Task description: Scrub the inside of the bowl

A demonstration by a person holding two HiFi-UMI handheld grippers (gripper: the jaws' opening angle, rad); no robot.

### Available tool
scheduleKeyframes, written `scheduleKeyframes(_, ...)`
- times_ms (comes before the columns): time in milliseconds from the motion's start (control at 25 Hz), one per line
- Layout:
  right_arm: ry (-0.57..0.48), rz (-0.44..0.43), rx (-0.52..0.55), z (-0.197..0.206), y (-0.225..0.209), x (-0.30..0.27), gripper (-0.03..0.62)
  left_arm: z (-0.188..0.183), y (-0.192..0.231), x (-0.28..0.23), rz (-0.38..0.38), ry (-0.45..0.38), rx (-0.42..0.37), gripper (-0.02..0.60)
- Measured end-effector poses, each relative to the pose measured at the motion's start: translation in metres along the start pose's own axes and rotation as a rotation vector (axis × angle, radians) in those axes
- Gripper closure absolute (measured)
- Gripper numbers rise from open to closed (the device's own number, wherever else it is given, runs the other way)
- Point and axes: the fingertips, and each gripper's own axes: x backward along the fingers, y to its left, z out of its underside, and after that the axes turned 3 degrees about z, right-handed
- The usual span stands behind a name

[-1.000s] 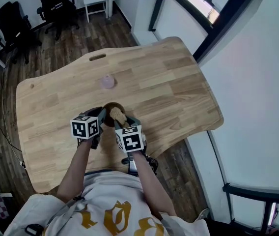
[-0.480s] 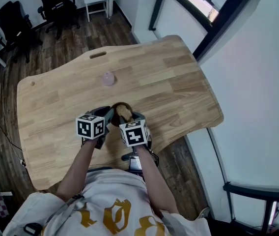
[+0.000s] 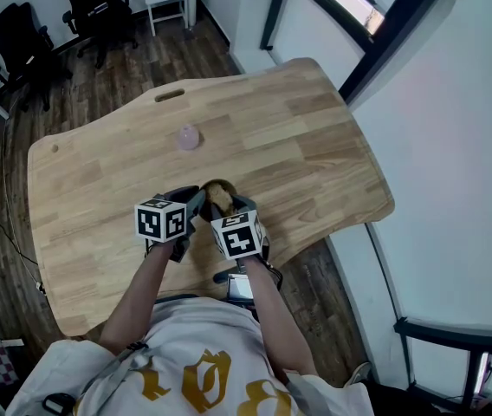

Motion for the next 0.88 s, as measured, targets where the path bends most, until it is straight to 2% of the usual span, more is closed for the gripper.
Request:
scheduleKeyframes(280,0.041,-0.105,0.112,0.006,0.027,-0.006,0.422,0.004,0.007,-0.003,-0.022,0.036,-0.024,0.523)
scheduleKeyframes(560,0.113,-0.223,0.148,0.012,0.036,-0.005,0.422,0.000,0.020,-0.001,-0.061,0.027,-0.021,0.523)
scheduleKeyframes(880,0.204,-0.234,0.225,0.019,0.036,-0.010,0.422,0.002,0.022,-0.004,-0.078,0.053,-0.040,0.525)
